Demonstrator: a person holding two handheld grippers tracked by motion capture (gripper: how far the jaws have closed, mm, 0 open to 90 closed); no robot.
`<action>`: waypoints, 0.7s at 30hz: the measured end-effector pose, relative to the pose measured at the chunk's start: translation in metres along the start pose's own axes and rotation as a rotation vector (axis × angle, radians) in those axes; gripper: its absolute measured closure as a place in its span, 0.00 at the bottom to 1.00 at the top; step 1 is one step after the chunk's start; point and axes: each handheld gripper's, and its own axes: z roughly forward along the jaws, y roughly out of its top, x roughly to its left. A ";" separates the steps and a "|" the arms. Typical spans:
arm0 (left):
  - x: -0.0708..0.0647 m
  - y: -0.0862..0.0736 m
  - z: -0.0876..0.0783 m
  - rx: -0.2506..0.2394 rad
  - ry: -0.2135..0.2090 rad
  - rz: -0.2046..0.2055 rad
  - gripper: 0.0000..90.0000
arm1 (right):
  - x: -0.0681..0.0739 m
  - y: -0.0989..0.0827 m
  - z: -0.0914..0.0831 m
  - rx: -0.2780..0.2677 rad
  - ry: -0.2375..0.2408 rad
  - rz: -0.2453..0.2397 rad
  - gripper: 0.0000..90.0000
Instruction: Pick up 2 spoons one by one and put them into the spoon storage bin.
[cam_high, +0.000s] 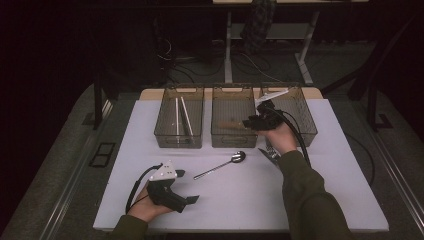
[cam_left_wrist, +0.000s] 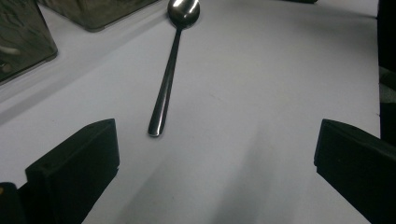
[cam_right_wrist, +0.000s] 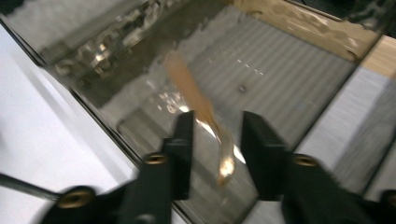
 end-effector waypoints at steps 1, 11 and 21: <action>0.000 0.000 0.000 -0.003 -0.001 -0.002 0.00 | 0.001 0.000 0.000 -0.010 0.003 0.007 0.62; -0.001 0.000 0.000 0.002 0.002 -0.001 0.00 | 0.007 -0.013 -0.014 -0.045 0.049 -0.008 0.57; 0.000 0.000 0.001 0.001 0.000 -0.005 0.00 | 0.012 -0.030 -0.031 -0.034 0.072 -0.055 0.57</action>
